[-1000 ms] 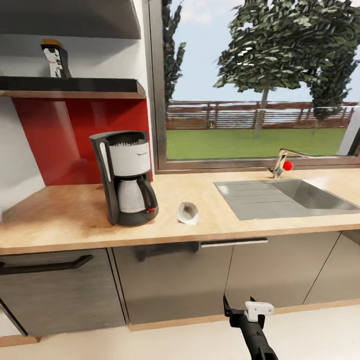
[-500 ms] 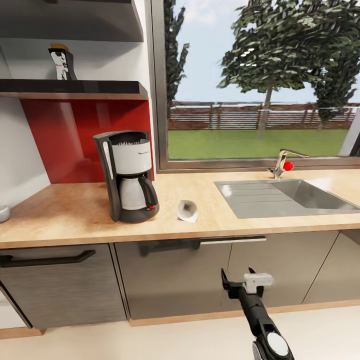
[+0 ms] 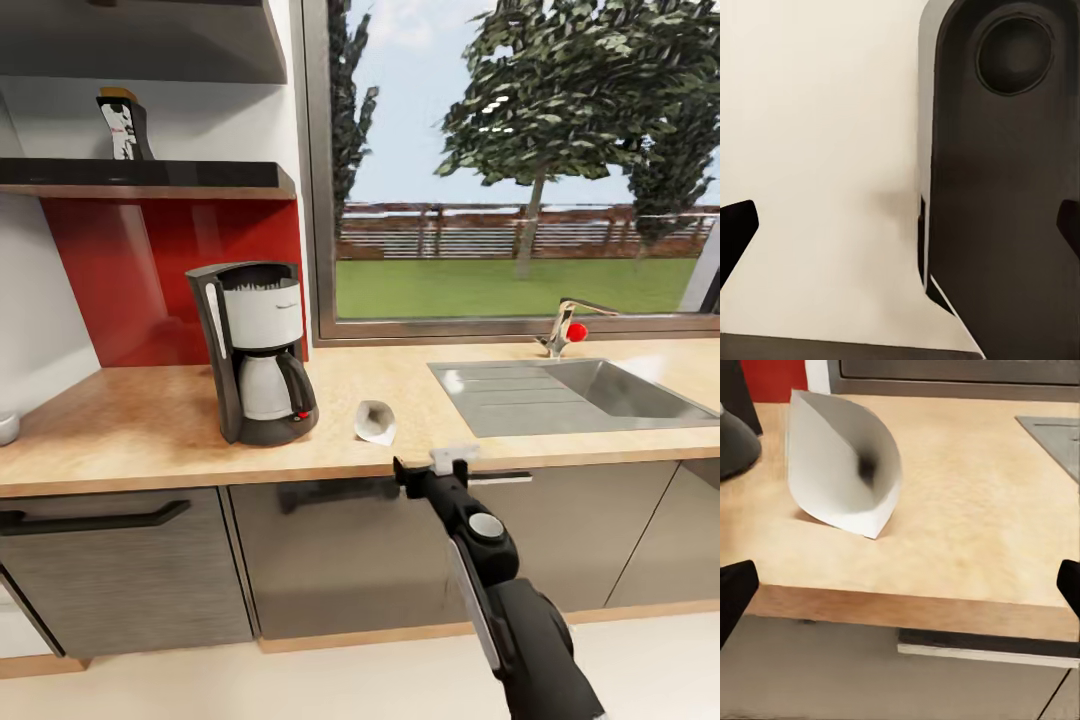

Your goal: Set up a coffee station on the kitchen countertop: keep the coffee maker on the countertop, move the bottle of coffee from the kitchen shelf to the counter next to the coffee maker, place a paper coffee filter on top of the coffee maker, put the saucer next to the coffee maker with the coffee cup on the saucer, and place the electric kettle next to the coffee maker.

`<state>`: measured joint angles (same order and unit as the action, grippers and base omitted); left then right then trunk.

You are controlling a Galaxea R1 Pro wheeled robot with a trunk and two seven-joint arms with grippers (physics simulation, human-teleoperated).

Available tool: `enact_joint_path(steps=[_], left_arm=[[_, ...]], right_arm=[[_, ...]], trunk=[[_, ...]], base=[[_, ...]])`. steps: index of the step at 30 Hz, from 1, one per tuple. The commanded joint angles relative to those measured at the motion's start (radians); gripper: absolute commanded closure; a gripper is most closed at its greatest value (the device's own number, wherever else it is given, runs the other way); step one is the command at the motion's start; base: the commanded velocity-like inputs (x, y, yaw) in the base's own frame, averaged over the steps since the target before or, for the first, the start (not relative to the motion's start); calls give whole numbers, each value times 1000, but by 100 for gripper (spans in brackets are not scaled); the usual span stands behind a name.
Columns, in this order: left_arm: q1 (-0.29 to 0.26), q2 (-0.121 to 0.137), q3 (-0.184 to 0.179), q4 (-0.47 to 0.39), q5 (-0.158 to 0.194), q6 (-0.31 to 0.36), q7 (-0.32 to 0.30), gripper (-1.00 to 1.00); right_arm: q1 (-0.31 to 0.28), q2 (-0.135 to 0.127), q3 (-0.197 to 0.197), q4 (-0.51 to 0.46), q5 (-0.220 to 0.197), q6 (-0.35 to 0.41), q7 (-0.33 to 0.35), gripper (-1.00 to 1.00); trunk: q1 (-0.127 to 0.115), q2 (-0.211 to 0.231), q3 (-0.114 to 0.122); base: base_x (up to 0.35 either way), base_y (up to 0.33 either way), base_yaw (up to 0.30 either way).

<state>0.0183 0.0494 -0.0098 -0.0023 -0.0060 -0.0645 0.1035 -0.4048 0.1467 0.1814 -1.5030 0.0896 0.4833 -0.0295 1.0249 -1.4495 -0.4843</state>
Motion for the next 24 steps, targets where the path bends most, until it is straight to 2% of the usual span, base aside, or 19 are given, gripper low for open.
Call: enact_joint_path(steps=[1, 9, 14, 24], left_arm=[[0, 6, -1, 0, 0, -3, 3, -100], [1, 18, 6, 0, 4, -5, 8, -100], [2, 18, 6, 1, 4, -3, 6, -100], [3, 18, 7, 2, 4, -3, 6, -100]], right_arm=[[-9, 1, 17, -1, 10, 24, -2, -100], [-23, 2, 42, -3, 11, 51, -3, -100], [-23, 0, 36, -1, 13, 52, -4, -100], [-23, -3, 34, 0, 15, 52, -5, -100]], trunk=[[0, 0, -1], [0, 0, -1], [0, 0, -1], [0, 0, -1]], base=[[108, 0, 0], [222, 0, 0], [43, 0, 0], [148, 0, 0]])
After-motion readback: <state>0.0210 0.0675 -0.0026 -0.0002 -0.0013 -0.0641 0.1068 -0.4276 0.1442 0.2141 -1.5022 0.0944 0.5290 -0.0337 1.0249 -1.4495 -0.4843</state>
